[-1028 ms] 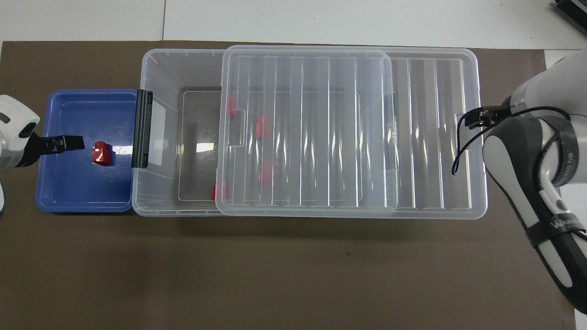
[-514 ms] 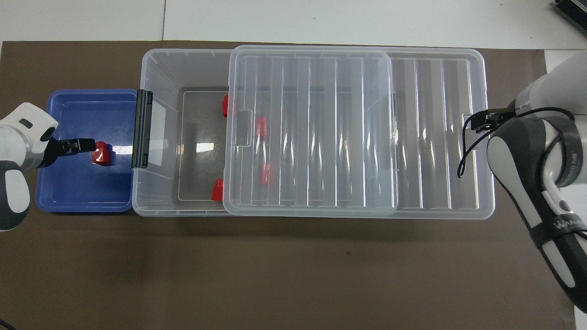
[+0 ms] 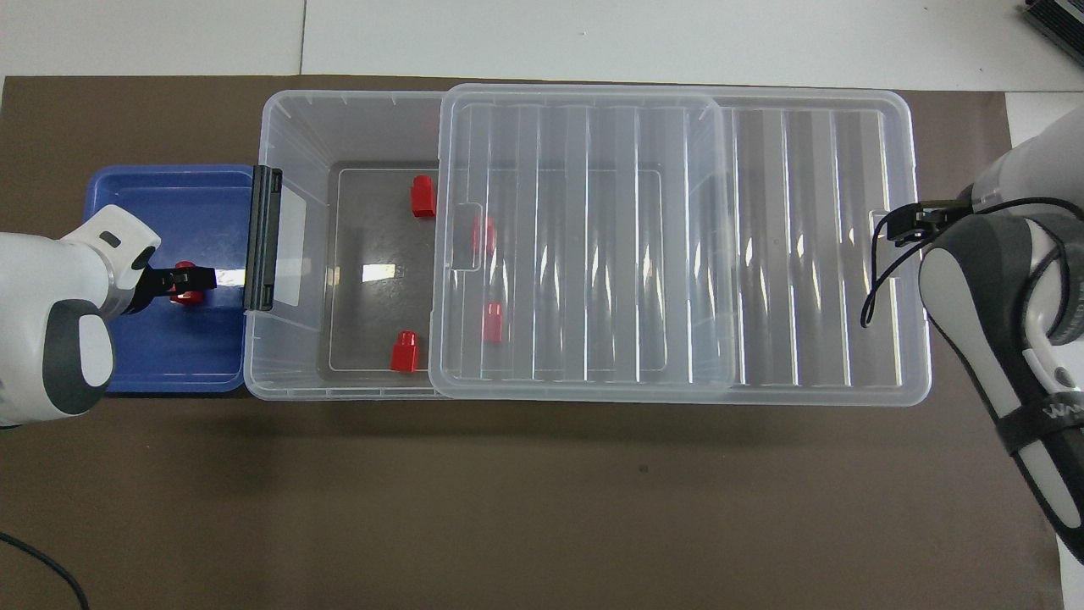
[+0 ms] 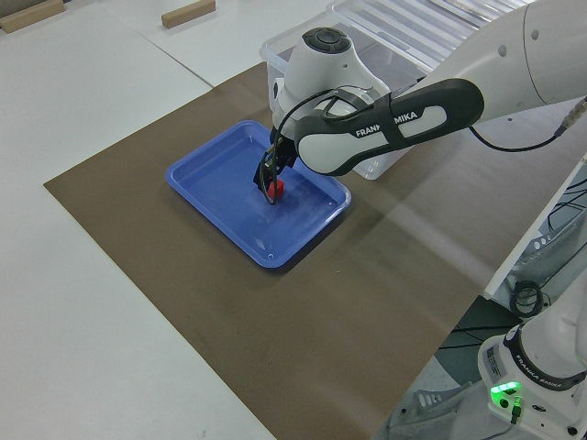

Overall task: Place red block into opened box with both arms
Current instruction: 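Close the left gripper on the red block in the blue tray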

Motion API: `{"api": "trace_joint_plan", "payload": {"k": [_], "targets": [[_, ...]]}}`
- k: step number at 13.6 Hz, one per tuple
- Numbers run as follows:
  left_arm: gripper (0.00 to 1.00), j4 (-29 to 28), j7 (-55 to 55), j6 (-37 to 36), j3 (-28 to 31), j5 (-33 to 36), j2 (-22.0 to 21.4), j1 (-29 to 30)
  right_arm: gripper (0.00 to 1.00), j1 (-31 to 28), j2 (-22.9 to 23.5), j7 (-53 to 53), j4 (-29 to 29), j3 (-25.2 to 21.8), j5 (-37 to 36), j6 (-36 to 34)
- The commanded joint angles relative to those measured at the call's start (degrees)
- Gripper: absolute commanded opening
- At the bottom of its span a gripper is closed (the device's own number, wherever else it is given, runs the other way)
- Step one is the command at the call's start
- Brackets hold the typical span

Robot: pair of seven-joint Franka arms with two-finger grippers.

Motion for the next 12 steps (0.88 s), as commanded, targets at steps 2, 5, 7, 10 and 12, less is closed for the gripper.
{"api": "trace_joint_plan", "payload": {"k": [2,5,7,10,12], "targets": [[1.00,-2.1,-1.3,4.0,0.5,1.0,1.2,-1.1,1.00,-1.7,-1.1,-1.1,-0.3,0.5,-1.9,-1.1],[1.00,-2.3,-1.1,4.8,0.5,1.0,2.0,-1.1,1.00,-1.7,-1.1,-1.1,-0.3,0.5,-1.8,-1.3],[0.88,-2.3,-1.4,4.9,0.5,1.0,2.0,-1.1,1.00,-1.7,-1.3,-1.1,-0.3,0.5,-1.8,-1.4],[0.47,-2.2,-1.6,4.8,0.5,1.0,2.0,-1.0,1.00,-1.0,-2.3,-0.9,-0.3,0.9,-1.1,-1.6],[0.10,-2.2,-1.9,4.5,0.5,1.0,2.0,-1.0,1.00,0.2,-3.2,-0.3,1.7,1.2,1.0,-4.6]]}}
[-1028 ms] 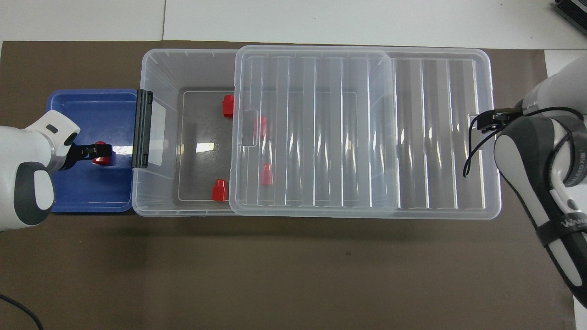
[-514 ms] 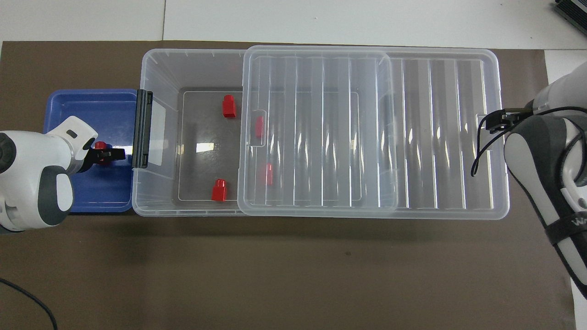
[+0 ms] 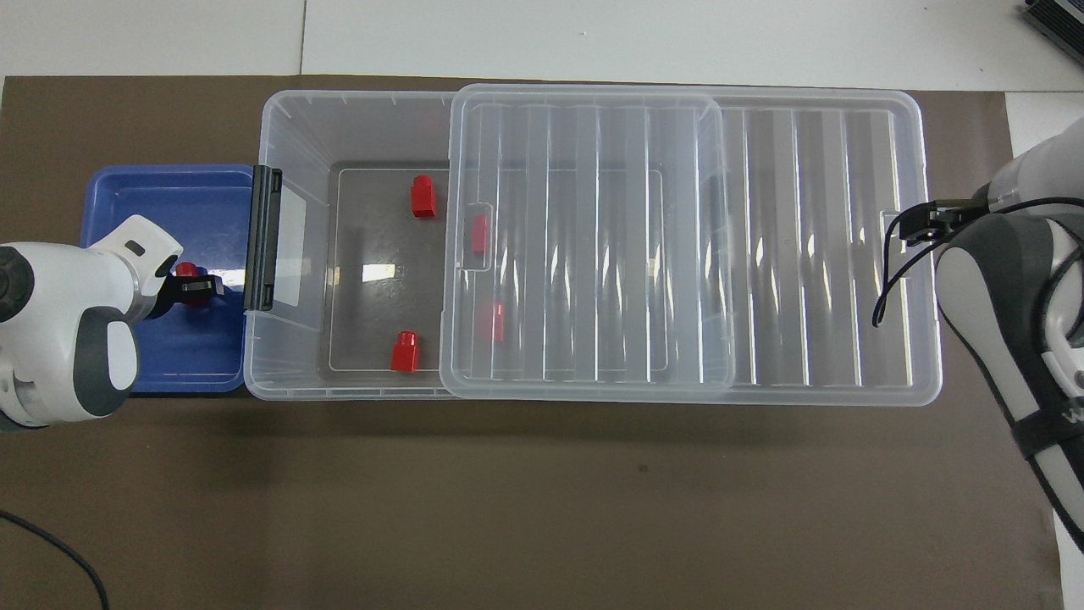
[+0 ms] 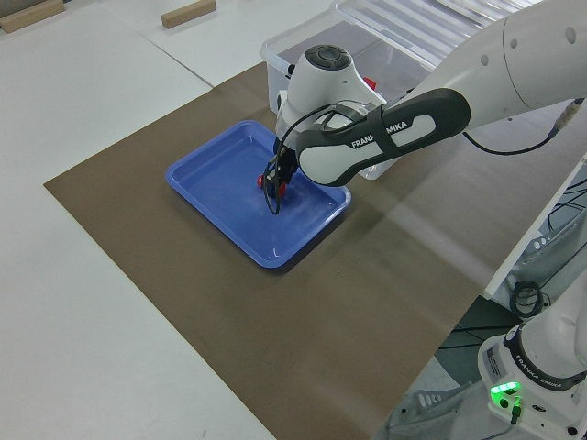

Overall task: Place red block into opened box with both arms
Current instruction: 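Close the left gripper on the red block in the blue tray, then lift the red block with the left gripper while the right gripper withdraws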

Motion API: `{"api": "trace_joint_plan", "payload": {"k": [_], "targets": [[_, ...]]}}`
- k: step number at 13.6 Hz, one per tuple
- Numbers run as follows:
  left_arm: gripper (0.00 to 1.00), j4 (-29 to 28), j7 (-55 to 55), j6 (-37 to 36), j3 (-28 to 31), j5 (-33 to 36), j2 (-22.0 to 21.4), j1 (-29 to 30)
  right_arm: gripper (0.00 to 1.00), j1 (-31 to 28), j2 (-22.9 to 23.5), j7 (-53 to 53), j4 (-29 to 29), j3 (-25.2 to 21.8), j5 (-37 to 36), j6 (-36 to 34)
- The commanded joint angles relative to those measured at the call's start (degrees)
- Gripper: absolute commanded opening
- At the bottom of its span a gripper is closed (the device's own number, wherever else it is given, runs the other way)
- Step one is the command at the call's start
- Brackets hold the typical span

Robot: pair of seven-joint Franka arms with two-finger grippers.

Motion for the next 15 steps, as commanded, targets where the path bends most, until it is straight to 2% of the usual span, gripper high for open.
{"api": "trace_joint_plan", "payload": {"k": [1,5,7,9,15], "targets": [[0.02,-0.8,-1.4,1.0,0.5,1.0,-0.2,-0.5,1.00,1.5,-2.5,-0.1,2.8,0.5,3.5,-5.3],[0.01,1.4,-1.7,-2.8,0.4,0.7,-0.4,-1.0,1.00,2.6,-7.5,2.9,4.5,1.5,8.6,-10.7],[0.01,6.6,-1.9,-12.0,0.3,0.5,-1.1,-1.0,1.00,2.9,-9.4,4.8,5.1,1.6,10.1,-14.8],[0.01,12.9,-2.2,-22.5,0.2,0.4,-1.8,-1.0,1.00,2.8,-8.8,4.9,11.3,1.5,11.8,-22.6],[0.02,28.8,-7.5,-45.2,-1.2,-0.2,-3.9,-1.5,1.00,1.7,-10.0,3.5,8.6,1.0,12.3,-23.5]]}}
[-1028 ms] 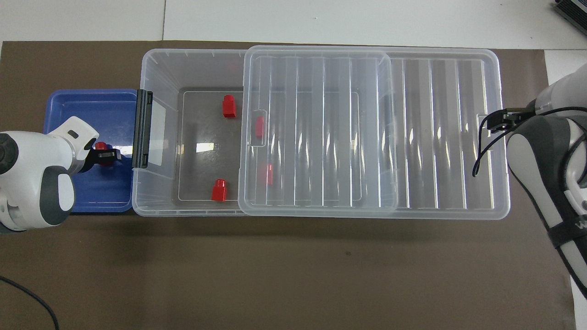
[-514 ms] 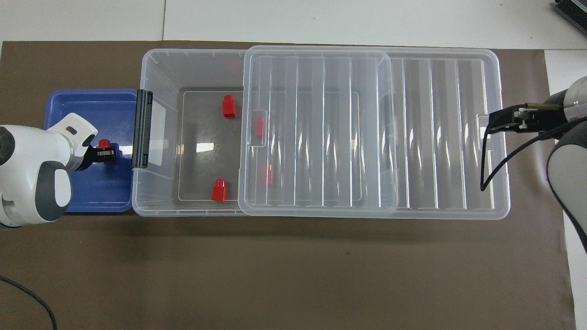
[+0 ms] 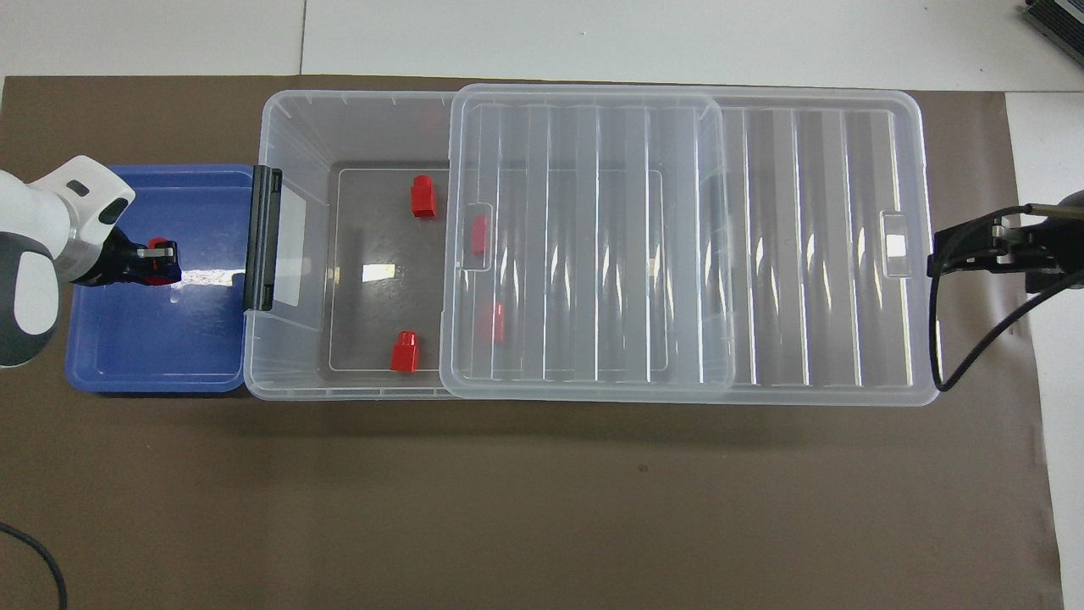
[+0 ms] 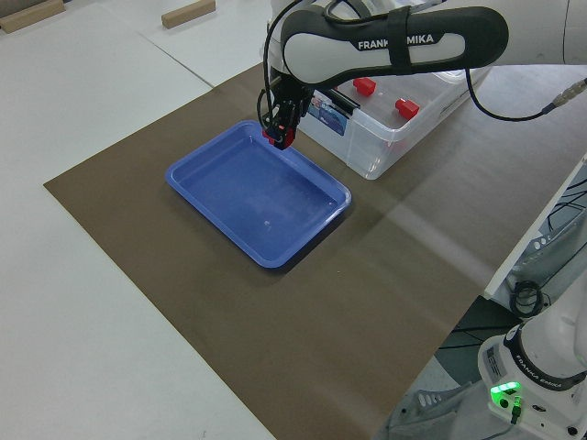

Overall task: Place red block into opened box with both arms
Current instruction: 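Lift the red block with the left gripper while the right gripper withdraws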

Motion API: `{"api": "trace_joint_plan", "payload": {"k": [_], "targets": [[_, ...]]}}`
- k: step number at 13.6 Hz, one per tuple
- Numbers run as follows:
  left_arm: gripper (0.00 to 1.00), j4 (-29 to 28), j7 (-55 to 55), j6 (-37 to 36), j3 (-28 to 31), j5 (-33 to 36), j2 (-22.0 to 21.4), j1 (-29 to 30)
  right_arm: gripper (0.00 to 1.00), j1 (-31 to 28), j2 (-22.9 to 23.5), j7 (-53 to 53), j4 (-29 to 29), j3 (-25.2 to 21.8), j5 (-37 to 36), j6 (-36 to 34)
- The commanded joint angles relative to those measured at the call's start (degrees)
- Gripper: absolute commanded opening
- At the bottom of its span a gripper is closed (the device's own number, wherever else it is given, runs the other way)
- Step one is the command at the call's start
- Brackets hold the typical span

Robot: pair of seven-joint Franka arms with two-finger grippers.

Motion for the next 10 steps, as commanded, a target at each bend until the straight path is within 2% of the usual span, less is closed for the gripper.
{"api": "trace_joint_plan", "payload": {"k": [1,4,7,10], "targets": [[0.02,7.4,-7.4,-8.4,-2.0,-1.6,0.3,-0.8,1.00,-0.8,-0.7,-0.4,-1.5,0.2,1.6,0.1],[0.03,9.8,-21.0,-10.1,-7.3,-3.0,-0.6,-0.8,1.00,-0.1,-2.1,-0.2,-4.3,0.2,0.2,1.7],[0.04,8.6,-36.2,-5.3,-8.9,-2.5,-0.7,-4.1,1.00,-0.1,-2.4,-0.4,-5.0,0.2,0.2,1.8],[0.04,0.7,-45.1,6.0,-8.9,-2.5,-3.1,-8.3,1.00,-0.8,-2.4,-3.2,-4.5,0.3,1.5,1.1]]}}
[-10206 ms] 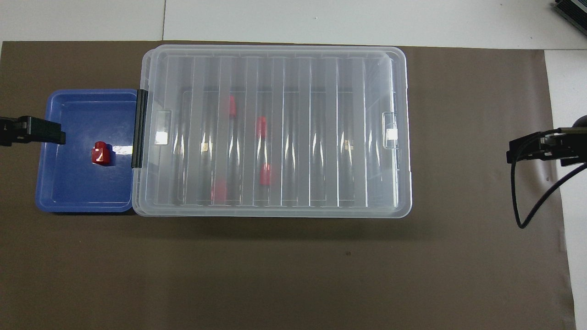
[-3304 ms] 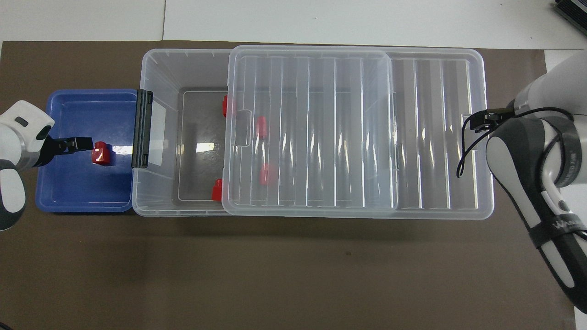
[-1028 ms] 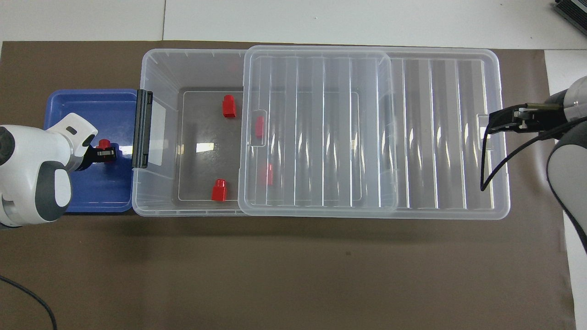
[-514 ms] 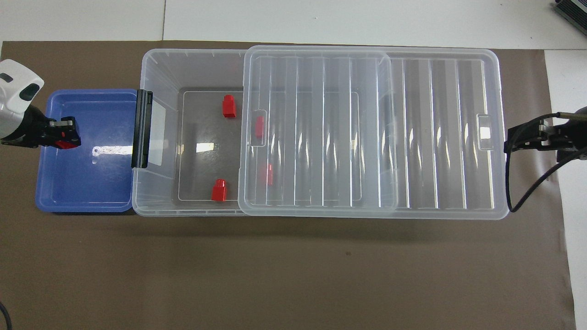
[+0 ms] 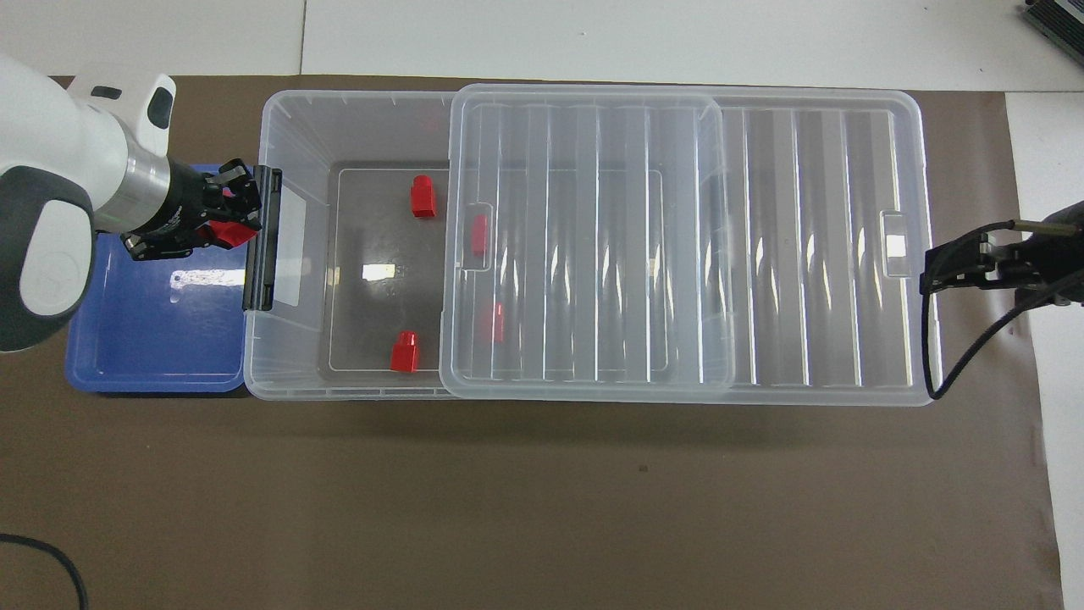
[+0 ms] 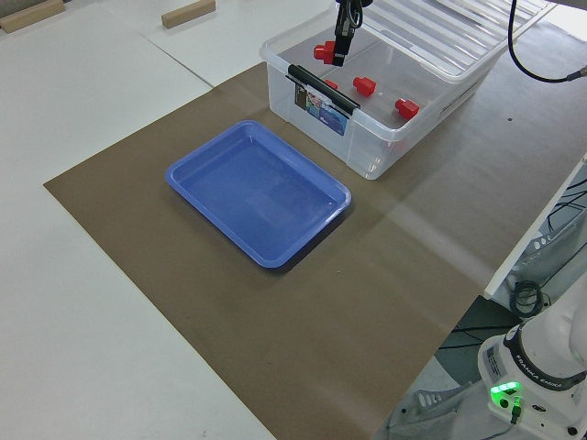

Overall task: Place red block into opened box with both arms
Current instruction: 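Carry the red block with the left gripper over the open box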

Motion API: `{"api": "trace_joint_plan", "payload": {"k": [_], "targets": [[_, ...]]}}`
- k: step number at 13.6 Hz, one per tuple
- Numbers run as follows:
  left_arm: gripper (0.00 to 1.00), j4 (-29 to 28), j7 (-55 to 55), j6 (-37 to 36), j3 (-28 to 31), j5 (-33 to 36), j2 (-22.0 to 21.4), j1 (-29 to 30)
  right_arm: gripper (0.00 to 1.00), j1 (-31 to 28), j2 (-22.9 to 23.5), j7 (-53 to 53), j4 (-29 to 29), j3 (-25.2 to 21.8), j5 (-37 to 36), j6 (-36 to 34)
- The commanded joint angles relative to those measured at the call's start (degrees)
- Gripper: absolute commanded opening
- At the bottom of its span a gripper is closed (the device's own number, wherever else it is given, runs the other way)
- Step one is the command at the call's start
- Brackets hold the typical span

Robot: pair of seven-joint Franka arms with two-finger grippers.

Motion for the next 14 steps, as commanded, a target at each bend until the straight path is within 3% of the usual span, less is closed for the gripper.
{"api": "trace_joint_plan", "payload": {"k": [1,6,9,14], "targets": [[0.04,-9.8,-8.5,11.1,0.7,-0.2,-3.4,-3.6,1.00,-0.8,-1.8,-3.1,-2.0,0.3,1.6,0.6],[0.04,-16.5,-9.0,18.4,0.7,0.7,-3.4,-6.3,1.00,-0.2,-2.0,-5.9,-2.7,0.2,0.4,3.4],[0.04,-19.2,-8.5,20.5,0.7,6.1,-3.0,-8.5,1.00,-0.3,-2.0,-5.5,-2.1,0.2,0.3,2.9],[0.04,-19.0,-8.7,24.1,0.7,10.1,2.7,-10.7,1.00,-0.5,-2.0,-4.3,-2.3,0.2,0.3,3.5]]}}
